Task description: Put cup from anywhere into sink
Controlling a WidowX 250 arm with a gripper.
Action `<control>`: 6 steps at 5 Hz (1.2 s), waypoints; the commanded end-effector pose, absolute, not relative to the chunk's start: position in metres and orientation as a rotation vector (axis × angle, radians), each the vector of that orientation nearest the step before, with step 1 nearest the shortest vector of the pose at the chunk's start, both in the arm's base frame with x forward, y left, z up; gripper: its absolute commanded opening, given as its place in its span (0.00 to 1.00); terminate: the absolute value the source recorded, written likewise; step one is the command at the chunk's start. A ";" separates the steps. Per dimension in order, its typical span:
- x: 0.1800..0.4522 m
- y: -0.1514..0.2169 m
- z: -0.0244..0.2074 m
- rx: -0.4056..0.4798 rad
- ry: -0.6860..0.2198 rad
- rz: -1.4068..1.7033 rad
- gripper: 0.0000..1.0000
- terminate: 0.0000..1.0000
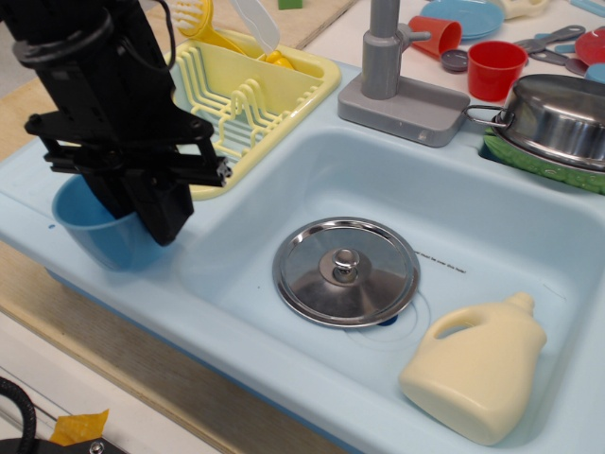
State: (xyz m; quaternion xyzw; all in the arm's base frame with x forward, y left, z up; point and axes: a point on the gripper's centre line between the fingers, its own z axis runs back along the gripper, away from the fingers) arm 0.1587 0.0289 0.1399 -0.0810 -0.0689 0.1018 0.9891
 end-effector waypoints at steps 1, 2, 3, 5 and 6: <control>0.160 0.024 0.146 -0.178 -0.150 0.191 0.00 0.00; 0.169 0.014 0.154 -0.195 -0.173 0.165 0.00 0.00; 0.179 -0.001 0.161 -0.215 -0.207 0.142 0.00 0.00; 0.206 -0.044 0.160 -0.260 -0.206 0.067 0.00 0.00; 0.213 -0.049 0.161 -0.292 -0.205 -0.003 0.00 0.00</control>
